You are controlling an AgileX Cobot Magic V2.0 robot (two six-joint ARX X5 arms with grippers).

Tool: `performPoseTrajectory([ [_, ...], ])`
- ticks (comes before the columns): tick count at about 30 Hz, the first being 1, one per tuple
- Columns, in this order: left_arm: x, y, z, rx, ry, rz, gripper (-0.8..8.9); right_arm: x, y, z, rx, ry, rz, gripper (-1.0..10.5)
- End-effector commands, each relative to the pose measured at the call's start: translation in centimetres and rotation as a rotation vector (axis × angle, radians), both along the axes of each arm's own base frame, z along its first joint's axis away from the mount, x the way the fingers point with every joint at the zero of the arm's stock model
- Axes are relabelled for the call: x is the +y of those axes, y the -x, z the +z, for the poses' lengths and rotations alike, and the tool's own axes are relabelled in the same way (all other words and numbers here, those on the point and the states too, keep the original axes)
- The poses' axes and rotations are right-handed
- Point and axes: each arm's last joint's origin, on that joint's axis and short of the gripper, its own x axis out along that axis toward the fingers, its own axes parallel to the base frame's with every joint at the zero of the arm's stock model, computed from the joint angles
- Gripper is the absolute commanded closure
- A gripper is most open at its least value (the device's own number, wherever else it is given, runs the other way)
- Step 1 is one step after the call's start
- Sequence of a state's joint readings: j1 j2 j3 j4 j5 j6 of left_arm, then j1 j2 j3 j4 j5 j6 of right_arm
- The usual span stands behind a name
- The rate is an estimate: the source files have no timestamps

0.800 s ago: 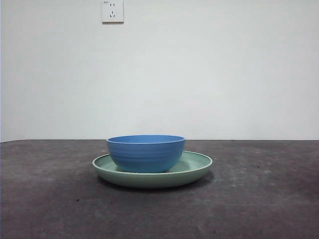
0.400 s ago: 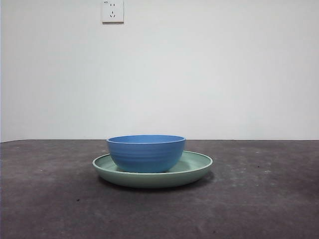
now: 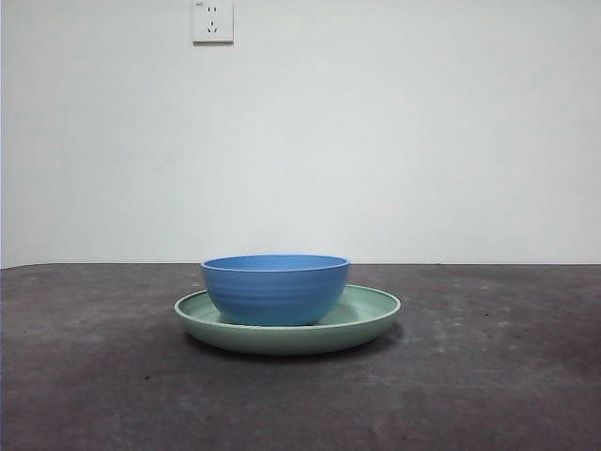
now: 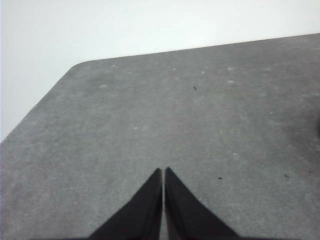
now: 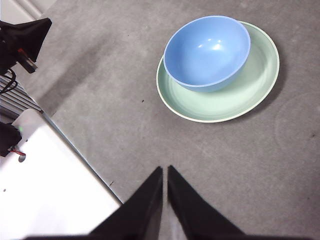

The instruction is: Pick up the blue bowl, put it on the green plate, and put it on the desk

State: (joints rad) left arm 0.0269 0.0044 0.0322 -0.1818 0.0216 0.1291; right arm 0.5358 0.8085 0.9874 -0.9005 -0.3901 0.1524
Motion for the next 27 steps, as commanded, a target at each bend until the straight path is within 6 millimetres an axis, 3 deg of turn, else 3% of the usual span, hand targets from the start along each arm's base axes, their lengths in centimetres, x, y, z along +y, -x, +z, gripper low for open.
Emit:
performPoseTrajectory([
  [1, 0.0, -0.1, -0.7, 0.026, 0.008, 0.007, 8.05, 0.2, -0.1, 0.3, -0.02, -0.002, 0.017, 9.4],
  [13, 0.0, -0.1, -0.7, 0.026, 0.008, 0.007, 8.05, 0.0, 0.1, 0.4, -0.031, -0.006, 0.011, 9.4],
  [16, 0.0, -0.1, -0.7, 0.026, 0.008, 0.007, 8.05, -1.0, 0.4, 0.9, -0.136, 0.005, 0.002, 9.4],
  [21, 0.0, -0.1, -0.7, 0.026, 0.008, 0.007, 8.05, -3.3, 0.9, 1.5, -0.356, -0.057, -0.172, 9.4],
  [27, 0.0, -0.1, -0.7, 0.026, 0.008, 0.007, 8.05, -5.8, 1.7, -1.8, -0.652, -0.101, -0.399, 9.4],
])
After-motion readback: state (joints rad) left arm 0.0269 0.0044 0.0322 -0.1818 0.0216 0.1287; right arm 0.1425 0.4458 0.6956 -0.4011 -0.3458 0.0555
